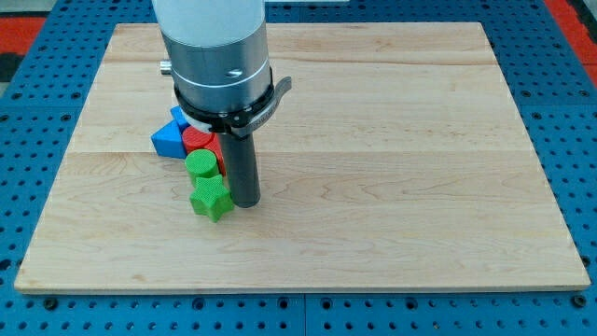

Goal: Push the green star towards the bottom of the green circle

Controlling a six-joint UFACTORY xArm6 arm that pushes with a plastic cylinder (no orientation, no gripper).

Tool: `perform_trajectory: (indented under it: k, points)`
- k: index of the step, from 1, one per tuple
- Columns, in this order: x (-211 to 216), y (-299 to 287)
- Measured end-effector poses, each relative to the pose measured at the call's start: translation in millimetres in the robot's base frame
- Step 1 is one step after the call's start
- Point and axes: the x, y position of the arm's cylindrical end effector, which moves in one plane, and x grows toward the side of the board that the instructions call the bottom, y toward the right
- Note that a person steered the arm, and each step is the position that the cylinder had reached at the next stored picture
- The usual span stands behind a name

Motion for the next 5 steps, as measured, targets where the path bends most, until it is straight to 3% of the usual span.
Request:
perform_trajectory:
  k: [3,5]
  points:
    - [-1,-20]
    - [8,21]
